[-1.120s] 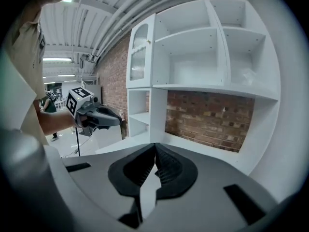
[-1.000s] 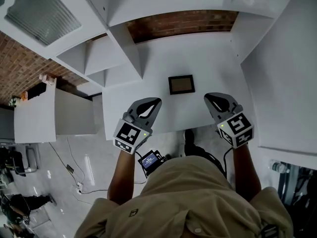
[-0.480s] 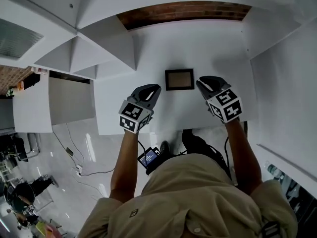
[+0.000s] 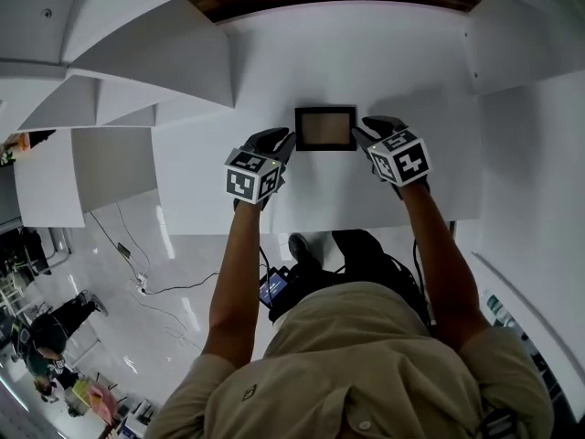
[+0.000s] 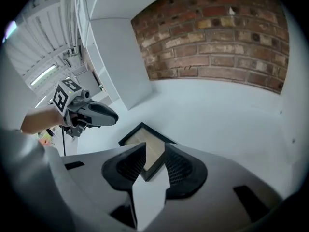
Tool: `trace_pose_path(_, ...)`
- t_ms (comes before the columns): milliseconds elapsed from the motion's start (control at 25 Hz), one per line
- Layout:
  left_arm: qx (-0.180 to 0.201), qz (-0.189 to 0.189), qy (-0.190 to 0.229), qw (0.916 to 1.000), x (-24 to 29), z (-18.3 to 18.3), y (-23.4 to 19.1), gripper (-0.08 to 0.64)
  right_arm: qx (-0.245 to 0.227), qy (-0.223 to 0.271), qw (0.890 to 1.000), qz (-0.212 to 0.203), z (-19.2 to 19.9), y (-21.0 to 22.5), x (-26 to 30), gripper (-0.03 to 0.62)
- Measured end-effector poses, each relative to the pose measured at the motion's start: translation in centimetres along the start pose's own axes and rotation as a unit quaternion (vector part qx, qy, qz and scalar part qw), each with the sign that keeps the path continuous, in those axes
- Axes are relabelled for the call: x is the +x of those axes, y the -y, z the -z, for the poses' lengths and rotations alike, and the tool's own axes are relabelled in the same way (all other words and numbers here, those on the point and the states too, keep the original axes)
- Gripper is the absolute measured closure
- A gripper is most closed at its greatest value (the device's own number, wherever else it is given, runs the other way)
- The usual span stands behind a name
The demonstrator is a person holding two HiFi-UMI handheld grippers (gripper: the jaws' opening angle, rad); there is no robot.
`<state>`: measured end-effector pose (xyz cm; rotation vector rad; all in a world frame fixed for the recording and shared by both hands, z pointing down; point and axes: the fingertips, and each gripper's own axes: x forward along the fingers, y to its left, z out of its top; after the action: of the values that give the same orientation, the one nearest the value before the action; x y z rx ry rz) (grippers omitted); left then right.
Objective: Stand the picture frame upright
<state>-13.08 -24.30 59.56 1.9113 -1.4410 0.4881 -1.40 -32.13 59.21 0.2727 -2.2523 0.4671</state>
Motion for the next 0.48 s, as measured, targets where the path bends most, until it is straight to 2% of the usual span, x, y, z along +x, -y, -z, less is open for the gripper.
trace_pose_path(280,-0.039,-0.013,-0.034,0.9986,3.7,2.3,-2.3,0.480,0.048,-0.025,0.998,-0.021,2.0,1.6,4.2,0.456)
trace_pose_path(480,-0.039,-0.025,-0.080,0.9957,5.4,3.8,-3.4,0.476,0.069,-0.048,0.996,-0.028,3.0,2.0,6.1,0.443)
